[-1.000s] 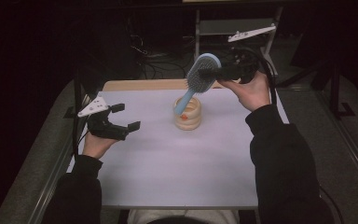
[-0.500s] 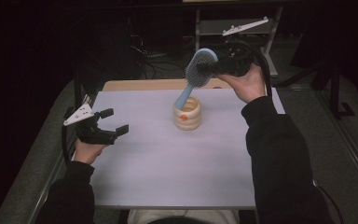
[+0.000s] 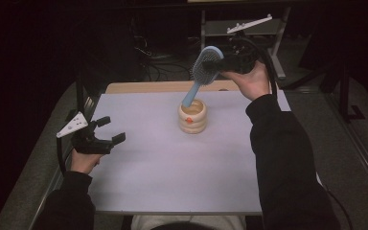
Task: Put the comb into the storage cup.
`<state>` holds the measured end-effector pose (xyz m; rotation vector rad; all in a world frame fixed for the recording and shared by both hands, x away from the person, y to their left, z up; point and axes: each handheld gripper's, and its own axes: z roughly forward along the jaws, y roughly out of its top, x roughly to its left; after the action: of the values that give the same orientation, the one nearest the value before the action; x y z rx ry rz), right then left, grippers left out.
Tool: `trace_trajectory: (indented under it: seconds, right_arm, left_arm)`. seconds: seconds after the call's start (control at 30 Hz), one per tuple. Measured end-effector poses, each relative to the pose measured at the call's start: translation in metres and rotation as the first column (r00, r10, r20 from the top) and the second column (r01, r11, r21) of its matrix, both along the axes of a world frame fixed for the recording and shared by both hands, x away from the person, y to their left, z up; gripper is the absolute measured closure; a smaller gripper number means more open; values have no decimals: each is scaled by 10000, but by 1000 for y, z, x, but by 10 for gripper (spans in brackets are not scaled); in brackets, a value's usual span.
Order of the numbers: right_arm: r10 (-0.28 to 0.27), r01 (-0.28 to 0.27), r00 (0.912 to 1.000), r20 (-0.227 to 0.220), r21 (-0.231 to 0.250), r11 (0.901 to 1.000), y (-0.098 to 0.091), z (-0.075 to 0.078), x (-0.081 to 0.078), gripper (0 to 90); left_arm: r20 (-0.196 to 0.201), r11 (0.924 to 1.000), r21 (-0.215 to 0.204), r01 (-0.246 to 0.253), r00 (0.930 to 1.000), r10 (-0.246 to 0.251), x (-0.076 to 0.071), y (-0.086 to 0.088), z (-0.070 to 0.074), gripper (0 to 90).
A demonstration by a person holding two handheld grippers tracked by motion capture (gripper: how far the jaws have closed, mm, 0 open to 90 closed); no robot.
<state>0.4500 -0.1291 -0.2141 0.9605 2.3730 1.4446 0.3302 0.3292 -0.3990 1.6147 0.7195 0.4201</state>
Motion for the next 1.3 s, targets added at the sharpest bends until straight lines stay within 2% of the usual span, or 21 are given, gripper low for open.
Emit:
trace_trajectory:
  seconds: [0.13, 0.53, 0.7, 0.87, 1.03, 1.3]
  right_arm:
    - [-126, 125, 9999, -49, -96, 9999, -3, -3, 5, 539]
    - [-372, 368, 9991, -181, -255, 9990, -6, -10, 14, 538]
    - [-408, 392, 9988, -277, -557, 9977, -4, -15, 17, 539]
    - [-417, 399, 9986, -313, -572, 9976, -4, -20, 20, 539]
    - [-445, 415, 9980, -440, -657, 9970, -3, -29, 25, 538]
    - [-430, 377, 9966, -696, -764, 9964, 1, -47, 33, 538]
  left_arm:
    - [-52, 9997, -173, -143, 9999, 142, -2, 7, -4, 0]
    - [-161, 9989, 198, -430, 9989, 433, -11, 25, -19, 0]
    - [-161, 9982, 100, -584, 9982, 586, -15, 31, -26, 0]
    - [-99, 9975, 1, -713, 9974, 713, -18, 36, -31, 0]
    - [68, 9963, -114, -851, 9963, 852, -19, 36, -32, 0]
    - [21, 9961, -154, -871, 9962, 871, -21, 39, -34, 0]
